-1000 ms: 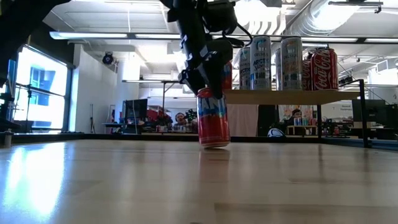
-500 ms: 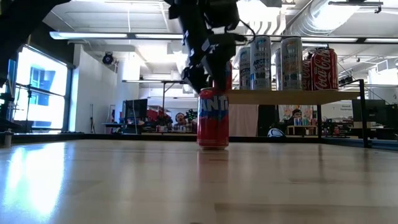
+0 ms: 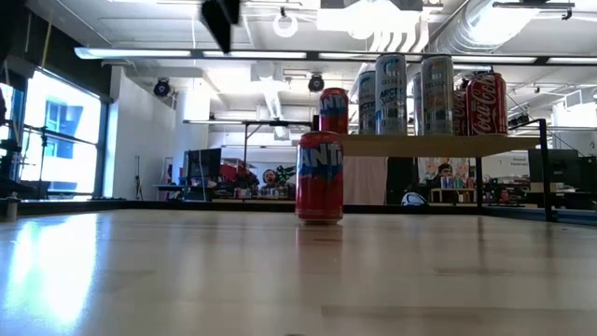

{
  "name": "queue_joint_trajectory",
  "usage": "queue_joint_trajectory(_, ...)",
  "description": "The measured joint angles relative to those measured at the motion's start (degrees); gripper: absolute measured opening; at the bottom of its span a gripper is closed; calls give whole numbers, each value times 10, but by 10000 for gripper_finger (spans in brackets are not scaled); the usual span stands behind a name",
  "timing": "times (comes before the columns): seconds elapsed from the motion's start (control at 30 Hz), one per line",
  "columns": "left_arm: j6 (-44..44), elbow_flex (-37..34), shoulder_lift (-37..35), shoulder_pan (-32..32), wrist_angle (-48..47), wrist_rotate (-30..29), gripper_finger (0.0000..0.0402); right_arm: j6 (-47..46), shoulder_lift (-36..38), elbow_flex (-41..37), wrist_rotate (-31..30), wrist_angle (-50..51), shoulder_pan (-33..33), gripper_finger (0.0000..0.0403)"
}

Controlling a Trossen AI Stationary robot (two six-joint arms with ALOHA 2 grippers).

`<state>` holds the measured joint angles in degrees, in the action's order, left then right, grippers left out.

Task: Place canned beverage on shelf
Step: Put the orange soda can on the shelf aligned with the other orange soda can

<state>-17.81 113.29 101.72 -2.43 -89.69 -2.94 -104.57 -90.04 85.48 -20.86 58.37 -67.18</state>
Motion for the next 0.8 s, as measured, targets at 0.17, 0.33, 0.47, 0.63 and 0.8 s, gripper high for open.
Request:
queue_joint_trajectory(0.17,-83,-147,-142,35,41,-37,351,0,0,0,0,0,0,399)
queue_joint_trajectory(0.33,-176,-334,-290,48,103,-63,351,0,0,0,0,0,0,399)
queue_joint_trajectory(0.47,-209,-483,-398,49,186,-73,351,0,0,0,0,0,0,399)
queue_joint_trajectory(0.63,-211,-643,-503,50,281,-78,351,0,0,0,0,0,0,399)
queue_joint_trajectory(0.8,-211,-757,-563,50,365,-63,351,0,0,0,-1,2,0,399)
